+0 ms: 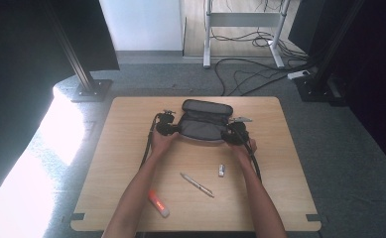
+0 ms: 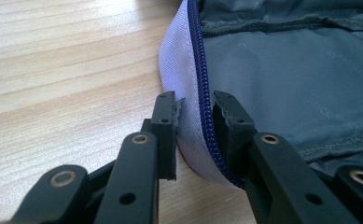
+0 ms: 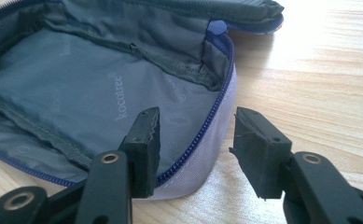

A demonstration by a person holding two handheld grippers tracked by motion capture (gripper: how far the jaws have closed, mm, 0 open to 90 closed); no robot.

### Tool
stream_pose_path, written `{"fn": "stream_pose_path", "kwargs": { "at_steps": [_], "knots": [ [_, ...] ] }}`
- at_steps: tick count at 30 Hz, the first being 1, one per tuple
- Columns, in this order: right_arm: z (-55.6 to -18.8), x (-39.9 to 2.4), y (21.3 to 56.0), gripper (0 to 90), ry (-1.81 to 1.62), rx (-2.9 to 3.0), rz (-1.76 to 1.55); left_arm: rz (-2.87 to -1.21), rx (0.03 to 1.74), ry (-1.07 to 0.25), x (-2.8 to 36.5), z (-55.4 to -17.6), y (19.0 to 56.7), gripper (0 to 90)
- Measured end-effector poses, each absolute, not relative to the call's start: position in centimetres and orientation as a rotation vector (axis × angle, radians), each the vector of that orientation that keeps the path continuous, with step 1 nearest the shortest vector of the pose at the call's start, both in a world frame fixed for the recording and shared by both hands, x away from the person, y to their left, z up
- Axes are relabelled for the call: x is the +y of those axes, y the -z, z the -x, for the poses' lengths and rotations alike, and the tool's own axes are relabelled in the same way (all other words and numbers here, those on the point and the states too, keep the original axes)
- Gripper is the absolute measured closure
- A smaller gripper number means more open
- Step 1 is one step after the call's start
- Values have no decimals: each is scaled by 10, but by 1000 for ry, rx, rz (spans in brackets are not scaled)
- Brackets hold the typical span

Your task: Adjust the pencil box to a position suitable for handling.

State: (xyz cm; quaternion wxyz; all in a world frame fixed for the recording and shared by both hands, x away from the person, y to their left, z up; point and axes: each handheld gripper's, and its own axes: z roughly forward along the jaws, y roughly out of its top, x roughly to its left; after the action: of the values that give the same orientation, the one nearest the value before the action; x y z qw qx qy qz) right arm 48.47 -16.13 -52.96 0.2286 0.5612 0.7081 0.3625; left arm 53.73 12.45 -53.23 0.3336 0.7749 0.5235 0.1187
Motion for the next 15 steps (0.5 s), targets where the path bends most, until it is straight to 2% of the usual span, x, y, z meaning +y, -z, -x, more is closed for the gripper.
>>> {"fn": "stream_pose_path", "kwargs": {
  "at_steps": [15],
  "knots": [
    [-496, -157, 539, 652, -906, 1990, -1592, -2024, 1354, -316, 126, -537, 533, 755]
  ]
}}
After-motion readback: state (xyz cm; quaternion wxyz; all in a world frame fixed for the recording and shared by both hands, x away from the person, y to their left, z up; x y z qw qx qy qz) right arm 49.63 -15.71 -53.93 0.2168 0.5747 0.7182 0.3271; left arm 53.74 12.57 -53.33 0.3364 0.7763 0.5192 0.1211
